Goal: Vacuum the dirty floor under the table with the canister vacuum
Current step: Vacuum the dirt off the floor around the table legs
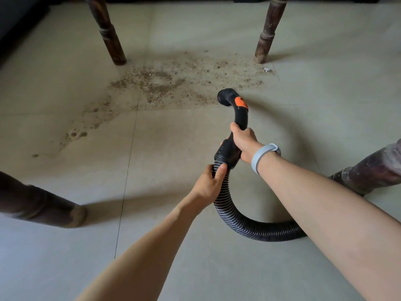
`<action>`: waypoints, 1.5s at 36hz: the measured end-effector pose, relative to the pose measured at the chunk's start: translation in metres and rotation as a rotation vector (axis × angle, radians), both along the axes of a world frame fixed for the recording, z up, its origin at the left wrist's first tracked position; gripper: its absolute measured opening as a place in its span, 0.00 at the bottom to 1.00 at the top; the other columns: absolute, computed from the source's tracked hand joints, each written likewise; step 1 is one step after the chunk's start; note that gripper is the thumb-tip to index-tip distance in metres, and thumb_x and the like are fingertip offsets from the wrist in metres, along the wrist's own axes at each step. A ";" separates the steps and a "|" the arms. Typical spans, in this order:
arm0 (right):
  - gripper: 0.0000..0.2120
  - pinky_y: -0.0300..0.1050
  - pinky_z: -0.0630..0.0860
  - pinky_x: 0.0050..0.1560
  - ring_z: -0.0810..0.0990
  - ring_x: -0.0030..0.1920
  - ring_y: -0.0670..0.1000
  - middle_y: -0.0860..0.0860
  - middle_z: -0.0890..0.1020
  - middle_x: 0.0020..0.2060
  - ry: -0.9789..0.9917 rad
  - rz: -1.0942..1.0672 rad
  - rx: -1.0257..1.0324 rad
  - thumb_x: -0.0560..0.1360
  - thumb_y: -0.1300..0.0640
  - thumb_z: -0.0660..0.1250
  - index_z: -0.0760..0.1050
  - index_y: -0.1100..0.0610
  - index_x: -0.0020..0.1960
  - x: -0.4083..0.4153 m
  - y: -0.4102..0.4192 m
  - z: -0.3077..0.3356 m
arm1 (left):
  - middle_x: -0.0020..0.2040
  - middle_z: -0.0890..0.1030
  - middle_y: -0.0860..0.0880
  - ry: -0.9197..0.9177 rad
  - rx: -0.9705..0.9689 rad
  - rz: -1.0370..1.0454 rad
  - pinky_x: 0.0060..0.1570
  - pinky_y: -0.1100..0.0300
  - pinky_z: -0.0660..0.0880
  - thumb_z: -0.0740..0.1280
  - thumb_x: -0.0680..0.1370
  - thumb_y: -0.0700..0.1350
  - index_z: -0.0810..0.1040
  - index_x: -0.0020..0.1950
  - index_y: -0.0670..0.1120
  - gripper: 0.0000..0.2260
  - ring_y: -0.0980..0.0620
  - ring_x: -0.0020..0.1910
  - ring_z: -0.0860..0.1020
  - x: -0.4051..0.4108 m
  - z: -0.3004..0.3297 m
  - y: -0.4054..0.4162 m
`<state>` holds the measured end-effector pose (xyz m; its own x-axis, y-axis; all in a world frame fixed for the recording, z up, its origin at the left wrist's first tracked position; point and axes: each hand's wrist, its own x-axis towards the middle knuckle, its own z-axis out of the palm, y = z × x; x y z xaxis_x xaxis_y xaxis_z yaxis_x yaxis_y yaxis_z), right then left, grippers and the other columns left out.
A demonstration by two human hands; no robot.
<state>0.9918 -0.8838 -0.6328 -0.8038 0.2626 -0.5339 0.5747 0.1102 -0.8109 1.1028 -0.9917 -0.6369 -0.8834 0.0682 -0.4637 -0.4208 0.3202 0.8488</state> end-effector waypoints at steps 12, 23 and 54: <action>0.17 0.51 0.75 0.56 0.77 0.51 0.58 0.56 0.76 0.50 -0.023 0.083 0.058 0.80 0.48 0.59 0.67 0.59 0.59 0.002 -0.013 0.008 | 0.44 0.75 0.48 -0.028 0.018 0.022 0.53 0.50 0.75 0.55 0.82 0.57 0.69 0.60 0.44 0.17 0.47 0.47 0.76 0.005 -0.002 -0.006; 0.14 0.59 0.77 0.58 0.81 0.53 0.62 0.60 0.80 0.53 -0.047 0.067 -0.083 0.76 0.44 0.63 0.67 0.55 0.46 0.016 -0.008 0.008 | 0.46 0.75 0.48 0.021 -0.032 -0.016 0.45 0.59 0.69 0.56 0.82 0.56 0.69 0.62 0.41 0.19 0.49 0.46 0.74 0.016 0.004 -0.009; 0.18 0.59 0.76 0.59 0.80 0.56 0.60 0.58 0.78 0.54 -0.035 0.061 -0.158 0.78 0.47 0.63 0.65 0.59 0.59 -0.024 -0.015 0.019 | 0.46 0.77 0.47 0.067 0.013 0.088 0.51 0.53 0.73 0.58 0.81 0.56 0.72 0.60 0.41 0.19 0.48 0.46 0.75 -0.018 0.016 -0.012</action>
